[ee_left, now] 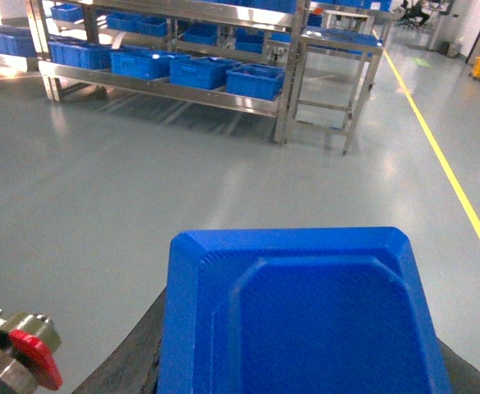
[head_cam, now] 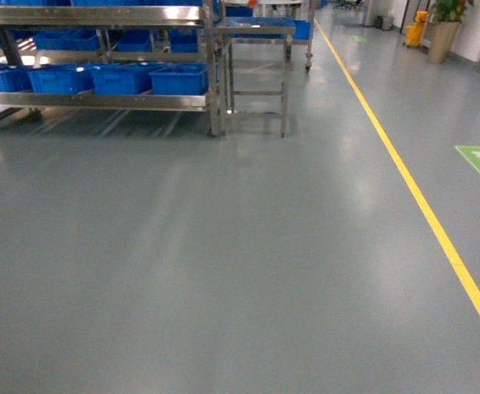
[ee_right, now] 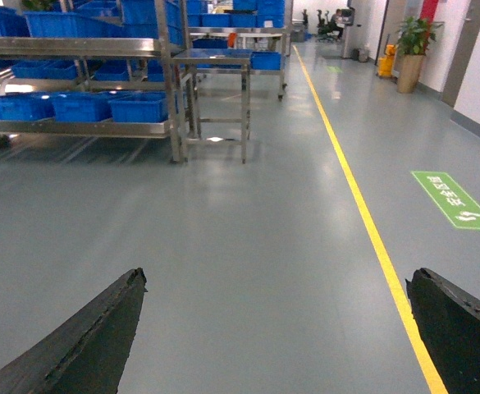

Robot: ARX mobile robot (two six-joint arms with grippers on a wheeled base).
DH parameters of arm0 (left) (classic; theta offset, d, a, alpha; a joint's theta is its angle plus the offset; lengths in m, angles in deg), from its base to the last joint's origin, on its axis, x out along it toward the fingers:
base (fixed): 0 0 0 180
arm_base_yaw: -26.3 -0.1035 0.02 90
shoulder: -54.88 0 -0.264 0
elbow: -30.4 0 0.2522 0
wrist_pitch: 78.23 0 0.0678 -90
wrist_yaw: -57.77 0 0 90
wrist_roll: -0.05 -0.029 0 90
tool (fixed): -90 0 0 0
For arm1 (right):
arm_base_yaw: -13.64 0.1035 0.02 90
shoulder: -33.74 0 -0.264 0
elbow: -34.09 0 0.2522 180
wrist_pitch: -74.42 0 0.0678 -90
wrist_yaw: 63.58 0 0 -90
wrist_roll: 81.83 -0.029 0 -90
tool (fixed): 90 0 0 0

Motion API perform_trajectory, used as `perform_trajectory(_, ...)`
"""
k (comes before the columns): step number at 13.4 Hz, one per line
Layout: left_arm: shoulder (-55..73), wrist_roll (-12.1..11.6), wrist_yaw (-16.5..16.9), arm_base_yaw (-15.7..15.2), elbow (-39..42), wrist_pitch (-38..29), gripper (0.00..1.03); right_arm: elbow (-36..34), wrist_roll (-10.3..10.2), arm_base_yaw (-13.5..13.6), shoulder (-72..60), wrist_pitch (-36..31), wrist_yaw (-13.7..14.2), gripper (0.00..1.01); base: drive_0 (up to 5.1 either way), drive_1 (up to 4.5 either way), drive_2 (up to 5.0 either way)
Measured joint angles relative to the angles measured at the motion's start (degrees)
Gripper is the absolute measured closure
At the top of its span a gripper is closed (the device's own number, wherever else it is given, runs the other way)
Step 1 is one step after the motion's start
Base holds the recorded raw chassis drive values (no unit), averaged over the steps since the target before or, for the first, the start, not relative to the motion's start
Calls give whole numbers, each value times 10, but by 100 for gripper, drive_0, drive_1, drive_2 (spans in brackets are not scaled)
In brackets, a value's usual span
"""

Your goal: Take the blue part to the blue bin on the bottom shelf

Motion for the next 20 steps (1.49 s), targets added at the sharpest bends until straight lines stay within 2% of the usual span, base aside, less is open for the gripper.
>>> perform_trajectory(4,1,0,1,0,0,0,60,0,0,0,0,0,1,3,-93,-93,-93)
perform_trajectory(20,1,0,0,0,0,0,60,0,0,0,0,-1,0,3,3,409,-403)
